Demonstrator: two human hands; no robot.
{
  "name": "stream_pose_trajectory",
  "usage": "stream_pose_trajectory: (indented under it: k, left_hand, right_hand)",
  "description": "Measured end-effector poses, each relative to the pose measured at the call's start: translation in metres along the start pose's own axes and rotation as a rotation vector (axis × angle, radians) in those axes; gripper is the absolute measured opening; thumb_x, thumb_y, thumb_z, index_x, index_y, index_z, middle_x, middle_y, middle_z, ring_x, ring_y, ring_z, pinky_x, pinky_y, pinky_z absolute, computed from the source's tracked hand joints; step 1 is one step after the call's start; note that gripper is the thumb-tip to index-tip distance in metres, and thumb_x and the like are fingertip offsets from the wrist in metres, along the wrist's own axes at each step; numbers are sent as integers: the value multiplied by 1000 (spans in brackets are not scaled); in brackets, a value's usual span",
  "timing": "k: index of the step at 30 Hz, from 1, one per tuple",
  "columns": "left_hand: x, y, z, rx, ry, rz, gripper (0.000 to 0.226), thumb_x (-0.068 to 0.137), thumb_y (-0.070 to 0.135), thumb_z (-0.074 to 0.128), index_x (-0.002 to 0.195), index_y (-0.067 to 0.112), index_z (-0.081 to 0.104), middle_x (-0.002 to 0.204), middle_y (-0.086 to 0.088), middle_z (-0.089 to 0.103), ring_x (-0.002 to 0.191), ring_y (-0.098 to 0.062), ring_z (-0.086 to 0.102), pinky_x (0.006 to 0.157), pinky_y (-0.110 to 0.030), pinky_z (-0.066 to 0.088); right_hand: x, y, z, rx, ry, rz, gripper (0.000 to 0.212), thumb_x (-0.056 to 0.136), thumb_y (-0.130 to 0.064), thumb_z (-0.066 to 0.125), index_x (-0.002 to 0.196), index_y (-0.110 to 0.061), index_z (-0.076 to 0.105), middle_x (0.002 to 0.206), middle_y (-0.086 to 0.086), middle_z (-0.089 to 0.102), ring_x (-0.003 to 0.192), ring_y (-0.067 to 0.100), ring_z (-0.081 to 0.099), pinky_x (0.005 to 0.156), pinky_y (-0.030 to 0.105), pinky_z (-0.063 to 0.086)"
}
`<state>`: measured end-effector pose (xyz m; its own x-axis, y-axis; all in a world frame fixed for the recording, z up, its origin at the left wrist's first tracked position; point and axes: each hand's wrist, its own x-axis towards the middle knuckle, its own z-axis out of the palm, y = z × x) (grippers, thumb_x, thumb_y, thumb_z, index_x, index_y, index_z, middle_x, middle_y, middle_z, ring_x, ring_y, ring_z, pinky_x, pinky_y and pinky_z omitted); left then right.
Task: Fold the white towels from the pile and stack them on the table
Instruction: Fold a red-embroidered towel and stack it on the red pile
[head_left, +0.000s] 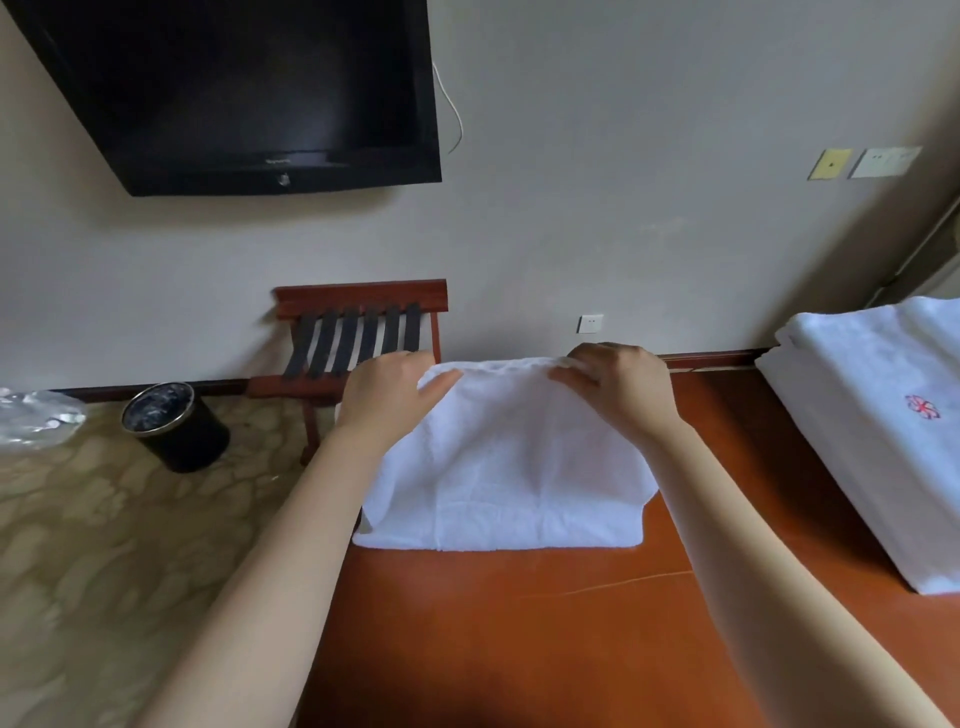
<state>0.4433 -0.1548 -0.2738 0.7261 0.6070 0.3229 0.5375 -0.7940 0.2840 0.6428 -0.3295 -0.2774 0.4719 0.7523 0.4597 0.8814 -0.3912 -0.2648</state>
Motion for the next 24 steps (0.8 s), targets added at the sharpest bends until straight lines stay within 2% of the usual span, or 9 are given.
stream_pose_trajectory:
  k: [2,5,8,12,14,16,19,22,24]
  left_hand:
    - [-10,3,-6,-17,6,9,46,90,45,57,61,12,41,54,0,41,55,-21,42,49,-29,28]
    - [-19,8,-17,-63,14,12,47,88,42,61,56,17,37,54,-2,44,56,-22,45,52,-31,34]
    - [-18,7,-28,-246,-20,-17,54,84,39,66,51,21,28,47,5,29,48,-13,28,50,-29,24]
    - [-2,-6,-32,-396,-175,-64,54,78,50,66,52,20,29,48,7,26,46,-11,22,51,-28,21]
    - [13,-12,-21,-357,-239,-66,53,78,51,66,51,20,32,49,7,29,47,-11,25,51,-28,23]
    - [29,-17,2,-285,-308,-78,46,80,46,69,56,16,42,55,5,38,52,-14,36,53,-28,28]
    - [48,-30,46,-100,-476,-82,28,81,38,71,75,14,56,74,0,55,67,-20,54,58,-31,42]
    - [62,-48,87,137,-635,-69,11,86,27,62,82,17,57,88,-4,61,77,-25,60,59,-30,45]
    - [70,-60,110,254,-678,-54,6,87,21,57,88,16,59,95,-5,60,81,-25,58,62,-30,45]
  right_hand:
    - [-8,-4,-11,71,-43,-3,33,86,-53,62,81,-21,70,71,-1,65,70,26,58,56,33,43]
    - [-12,-11,-29,211,-124,30,33,82,-43,72,66,-15,64,50,-3,42,57,23,38,50,31,30]
    - [-6,-13,-44,351,-243,75,43,79,-36,75,61,-1,57,53,10,34,58,15,24,52,32,20]
    - [8,-9,-50,449,-356,122,54,76,-32,77,52,-8,35,53,-2,23,53,10,20,48,28,16]
    - [19,-2,-35,384,-410,142,50,73,-34,78,50,-12,40,49,-4,26,49,9,24,45,25,19]
    - [30,9,-8,293,-467,163,37,72,-36,78,56,-14,52,50,-4,37,53,10,37,49,28,28]
    - [39,28,39,213,-539,185,22,73,-33,78,75,-20,61,65,-7,50,71,16,49,56,27,32]
    - [40,50,85,132,-627,236,18,77,-23,73,87,-12,64,79,-1,55,78,21,51,53,27,33]
    - [40,65,113,33,-708,265,12,81,-19,66,87,-9,61,87,3,56,85,27,54,70,33,45]
